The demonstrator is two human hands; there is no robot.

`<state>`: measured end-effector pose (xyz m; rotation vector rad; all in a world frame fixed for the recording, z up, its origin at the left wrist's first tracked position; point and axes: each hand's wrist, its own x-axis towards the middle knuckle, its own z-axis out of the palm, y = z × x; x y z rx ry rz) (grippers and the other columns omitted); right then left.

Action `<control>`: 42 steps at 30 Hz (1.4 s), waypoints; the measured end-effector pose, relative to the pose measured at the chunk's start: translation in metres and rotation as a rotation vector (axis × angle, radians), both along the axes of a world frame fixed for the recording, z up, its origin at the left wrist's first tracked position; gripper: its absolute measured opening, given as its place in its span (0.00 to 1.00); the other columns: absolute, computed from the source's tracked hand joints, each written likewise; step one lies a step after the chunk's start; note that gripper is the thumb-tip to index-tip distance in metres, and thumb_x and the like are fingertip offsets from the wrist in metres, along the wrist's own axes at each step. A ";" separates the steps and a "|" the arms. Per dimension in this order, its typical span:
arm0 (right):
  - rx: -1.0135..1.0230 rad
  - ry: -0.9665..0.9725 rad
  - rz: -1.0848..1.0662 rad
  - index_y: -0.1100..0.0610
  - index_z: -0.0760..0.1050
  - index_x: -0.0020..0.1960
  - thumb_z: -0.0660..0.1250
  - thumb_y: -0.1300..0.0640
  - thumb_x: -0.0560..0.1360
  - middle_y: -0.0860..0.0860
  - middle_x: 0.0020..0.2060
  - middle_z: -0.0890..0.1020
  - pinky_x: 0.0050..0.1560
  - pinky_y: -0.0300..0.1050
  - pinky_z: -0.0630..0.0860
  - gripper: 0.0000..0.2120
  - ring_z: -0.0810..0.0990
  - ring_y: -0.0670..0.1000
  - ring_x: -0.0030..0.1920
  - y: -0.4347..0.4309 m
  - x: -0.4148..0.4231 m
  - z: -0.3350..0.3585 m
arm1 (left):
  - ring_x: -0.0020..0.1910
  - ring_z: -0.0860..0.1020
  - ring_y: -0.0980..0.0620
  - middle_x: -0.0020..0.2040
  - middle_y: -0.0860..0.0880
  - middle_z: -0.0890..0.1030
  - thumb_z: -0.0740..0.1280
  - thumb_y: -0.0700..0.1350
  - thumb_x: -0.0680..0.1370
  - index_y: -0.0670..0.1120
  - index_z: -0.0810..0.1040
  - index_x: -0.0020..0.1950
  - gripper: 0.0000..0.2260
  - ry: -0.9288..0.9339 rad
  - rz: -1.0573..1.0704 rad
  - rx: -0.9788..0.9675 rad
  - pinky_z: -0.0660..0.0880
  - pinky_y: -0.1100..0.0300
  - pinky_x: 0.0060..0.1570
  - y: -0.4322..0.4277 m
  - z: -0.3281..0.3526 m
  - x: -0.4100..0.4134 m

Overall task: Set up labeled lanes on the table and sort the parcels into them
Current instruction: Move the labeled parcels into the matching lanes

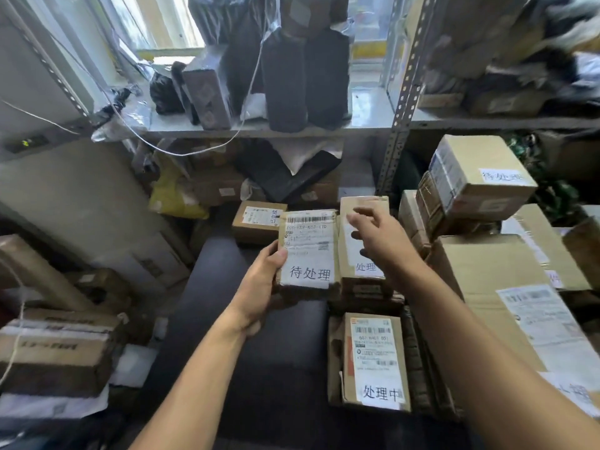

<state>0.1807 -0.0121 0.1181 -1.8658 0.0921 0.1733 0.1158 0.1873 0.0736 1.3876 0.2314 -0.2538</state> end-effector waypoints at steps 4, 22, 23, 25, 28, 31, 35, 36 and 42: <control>0.226 0.044 0.081 0.42 0.65 0.72 0.59 0.45 0.82 0.36 0.62 0.76 0.69 0.54 0.71 0.20 0.76 0.40 0.61 0.004 -0.048 -0.013 | 0.58 0.81 0.48 0.60 0.51 0.82 0.61 0.56 0.80 0.57 0.68 0.72 0.19 -0.088 0.073 -0.009 0.80 0.47 0.52 -0.027 0.009 -0.002; 0.218 -0.066 -0.034 0.42 0.76 0.60 0.60 0.53 0.79 0.40 0.56 0.83 0.61 0.42 0.75 0.13 0.81 0.39 0.57 -0.107 -0.082 0.052 | 0.59 0.80 0.57 0.60 0.58 0.82 0.56 0.63 0.78 0.60 0.74 0.66 0.19 -0.253 -0.164 0.140 0.73 0.49 0.61 -0.147 0.076 -0.006; 0.208 -0.072 -0.040 0.43 0.75 0.63 0.60 0.53 0.79 0.40 0.56 0.83 0.61 0.41 0.75 0.14 0.81 0.39 0.58 -0.118 -0.083 0.055 | 0.59 0.80 0.57 0.59 0.58 0.82 0.56 0.62 0.80 0.60 0.74 0.65 0.17 -0.252 -0.174 0.142 0.73 0.49 0.62 -0.159 0.081 -0.008; 0.184 -0.072 -0.047 0.45 0.76 0.64 0.58 0.56 0.82 0.40 0.55 0.84 0.58 0.38 0.76 0.14 0.81 0.38 0.56 -0.139 -0.084 0.061 | 0.60 0.79 0.56 0.60 0.58 0.81 0.56 0.62 0.80 0.61 0.74 0.66 0.17 -0.237 -0.185 0.130 0.73 0.48 0.63 -0.182 0.084 -0.009; 0.180 -0.032 -0.096 0.47 0.78 0.62 0.56 0.56 0.83 0.44 0.54 0.85 0.61 0.48 0.76 0.14 0.83 0.44 0.56 -0.171 -0.085 0.061 | 0.61 0.78 0.56 0.59 0.60 0.81 0.54 0.62 0.78 0.64 0.72 0.66 0.18 -0.236 -0.211 0.168 0.73 0.49 0.64 -0.216 0.080 -0.005; 0.166 0.009 -0.134 0.48 0.77 0.63 0.55 0.55 0.82 0.46 0.55 0.85 0.65 0.55 0.74 0.16 0.83 0.48 0.58 -0.195 -0.085 0.052 | 0.62 0.76 0.59 0.61 0.60 0.80 0.53 0.58 0.82 0.61 0.72 0.68 0.16 -0.236 -0.221 0.243 0.71 0.52 0.66 -0.243 0.072 0.000; 0.092 0.065 -0.149 0.42 0.78 0.58 0.53 0.54 0.83 0.41 0.54 0.84 0.66 0.53 0.74 0.16 0.82 0.42 0.56 -0.219 -0.080 0.044 | 0.63 0.75 0.56 0.63 0.60 0.78 0.50 0.63 0.78 0.62 0.70 0.68 0.21 -0.156 -0.254 0.325 0.70 0.50 0.66 -0.267 0.058 0.006; 0.074 0.079 -0.148 0.40 0.78 0.57 0.53 0.54 0.83 0.40 0.54 0.84 0.66 0.53 0.74 0.16 0.81 0.42 0.56 -0.223 -0.079 0.042 | 0.63 0.75 0.57 0.62 0.61 0.79 0.50 0.62 0.78 0.63 0.70 0.67 0.20 -0.147 -0.264 0.325 0.70 0.50 0.66 -0.271 0.056 0.006; 0.064 0.093 -0.140 0.36 0.74 0.55 0.53 0.57 0.83 0.37 0.54 0.83 0.65 0.48 0.74 0.18 0.80 0.39 0.57 -0.235 -0.077 0.032 | 0.62 0.75 0.61 0.61 0.62 0.79 0.51 0.56 0.83 0.63 0.70 0.68 0.15 -0.150 -0.248 0.334 0.71 0.54 0.66 -0.285 0.054 0.006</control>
